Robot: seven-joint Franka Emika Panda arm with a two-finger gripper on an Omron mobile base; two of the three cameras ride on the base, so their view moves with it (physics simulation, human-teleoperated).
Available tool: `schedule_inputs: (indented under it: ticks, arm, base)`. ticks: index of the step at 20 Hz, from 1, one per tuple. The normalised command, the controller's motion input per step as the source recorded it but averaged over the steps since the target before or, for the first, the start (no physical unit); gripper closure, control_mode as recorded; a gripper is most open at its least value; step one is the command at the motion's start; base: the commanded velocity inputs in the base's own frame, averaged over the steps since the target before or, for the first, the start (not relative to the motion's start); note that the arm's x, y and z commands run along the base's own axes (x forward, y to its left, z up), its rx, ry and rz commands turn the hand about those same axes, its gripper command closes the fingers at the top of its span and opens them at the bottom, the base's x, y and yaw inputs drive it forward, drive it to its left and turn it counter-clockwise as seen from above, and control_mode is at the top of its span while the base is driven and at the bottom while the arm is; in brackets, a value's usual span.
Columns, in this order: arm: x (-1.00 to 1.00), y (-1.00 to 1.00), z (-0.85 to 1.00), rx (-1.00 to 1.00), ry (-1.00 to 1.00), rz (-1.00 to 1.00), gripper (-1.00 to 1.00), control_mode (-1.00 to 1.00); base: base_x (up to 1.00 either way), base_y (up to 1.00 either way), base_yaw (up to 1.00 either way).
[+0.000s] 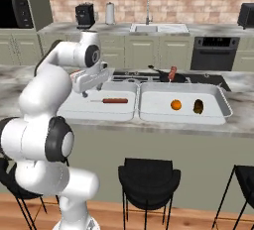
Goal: Place the cold items (sweet potato and tangerine) from the fridge in one tupperware on the dining counter. Place the warm items (kebab skewer and hot dog) in the stove area in another tupperware.
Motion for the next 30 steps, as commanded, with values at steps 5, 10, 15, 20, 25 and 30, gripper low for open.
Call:
schedule_inputs:
  ticks: [5, 10, 15, 20, 25, 30]
  arm:
    - [-1.0, 0.03, 0.27, -0.13, -0.04, -0.31, -1.0, -1.0]
    - [-0.85, -0.07, 0.38, 0.06, 0.11, -0.54, -1.0, -1.0]
    - [-0.39, 0.0, 0.03, 0.09, 0.08, -0.83, -1.0, -1.0]
    - [-0.42, 0.0, -0.19, -0.09, 0.0, -0.67, -1.0, -1.0]
    - [-0.15, 0.19, -0.36, -0.23, -0.01, -0.3, -1.0, -1.0]
    - [0.0, -0.06, -0.5, 0.02, 0.0, -0.02, -1.0, -1.0]
  base:
    - [0.0, 0.0, 0.0]
    - [0.0, 0.0, 0.0]
    - [0.0, 0.0, 0.0]
    - [0.0, 0.0, 0.0]
    - [0.0, 0.0, 0.0]
    - [0.0, 0.0, 0.0]
